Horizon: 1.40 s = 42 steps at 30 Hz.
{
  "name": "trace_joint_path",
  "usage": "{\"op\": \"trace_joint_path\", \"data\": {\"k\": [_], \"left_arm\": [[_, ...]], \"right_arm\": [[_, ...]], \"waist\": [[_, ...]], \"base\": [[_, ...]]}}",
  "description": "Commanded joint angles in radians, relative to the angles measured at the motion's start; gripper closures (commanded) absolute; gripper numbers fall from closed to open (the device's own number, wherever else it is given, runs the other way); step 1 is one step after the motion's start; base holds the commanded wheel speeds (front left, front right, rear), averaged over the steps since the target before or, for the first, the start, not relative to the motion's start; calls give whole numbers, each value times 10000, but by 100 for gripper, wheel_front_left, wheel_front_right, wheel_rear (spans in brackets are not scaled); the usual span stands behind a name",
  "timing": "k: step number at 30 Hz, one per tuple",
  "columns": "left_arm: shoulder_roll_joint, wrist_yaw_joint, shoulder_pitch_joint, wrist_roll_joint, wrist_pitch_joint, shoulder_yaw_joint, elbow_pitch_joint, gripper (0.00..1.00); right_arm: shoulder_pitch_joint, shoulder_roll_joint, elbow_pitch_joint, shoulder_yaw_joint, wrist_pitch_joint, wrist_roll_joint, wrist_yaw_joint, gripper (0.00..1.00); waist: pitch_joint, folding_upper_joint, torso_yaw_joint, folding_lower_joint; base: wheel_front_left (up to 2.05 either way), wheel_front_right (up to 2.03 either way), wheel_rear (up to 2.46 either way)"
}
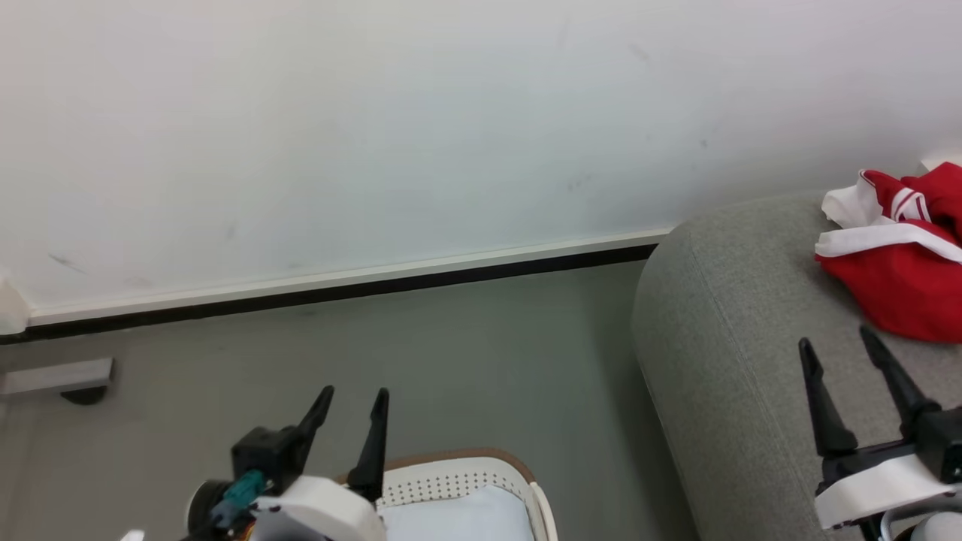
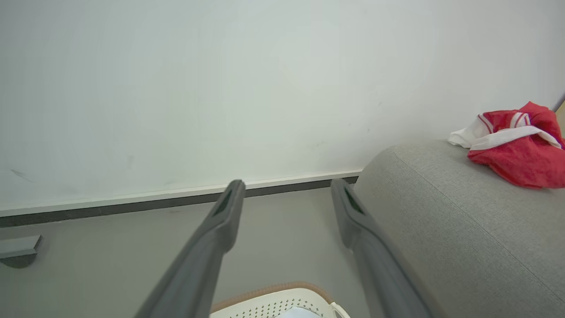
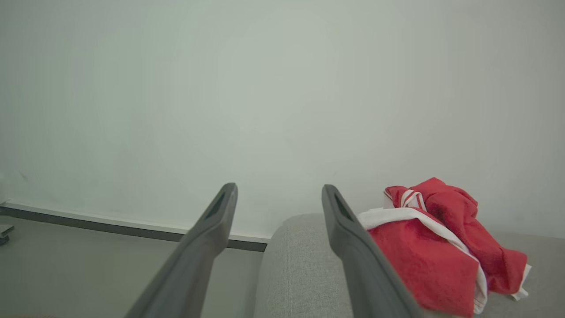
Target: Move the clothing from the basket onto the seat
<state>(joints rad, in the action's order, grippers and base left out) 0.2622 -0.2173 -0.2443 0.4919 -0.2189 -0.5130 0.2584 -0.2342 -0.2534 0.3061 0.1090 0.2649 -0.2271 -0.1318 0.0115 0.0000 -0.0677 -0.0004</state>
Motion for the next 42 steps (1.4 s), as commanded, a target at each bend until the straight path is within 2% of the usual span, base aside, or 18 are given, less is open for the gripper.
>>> {"op": "trace_joint_path", "data": {"k": [1,8,13,26,42], "left_arm": [[74,-54,266,102,-161,144,18,0],[127,-271,1146,96,-450,816,-39,0],[-19,-239,1712,-236,-458,1401,-254,0],[-717,394,2488,-1221,-456,2708,-217,0],[-1232,1030,2530,-1935,-457,3447,116,0]], "right_arm": [[270,162,-81,-93,-9,150,22,0],[1188,884,-308,-426,-9,662,22,0],[1671,1207,-313,-584,-9,1031,22,0],[1957,1514,-100,-621,-9,1096,22,0],[1784,1519,110,-554,-9,1017,22,0]], "waist": [[-101,0,103,4],[-323,0,278,4],[-475,0,369,4],[-706,0,428,4],[-768,0,517,4]], "base": [[0,0,0],[0,0,0],[0,0,0],[0,0,0],[0,0,0]]}}
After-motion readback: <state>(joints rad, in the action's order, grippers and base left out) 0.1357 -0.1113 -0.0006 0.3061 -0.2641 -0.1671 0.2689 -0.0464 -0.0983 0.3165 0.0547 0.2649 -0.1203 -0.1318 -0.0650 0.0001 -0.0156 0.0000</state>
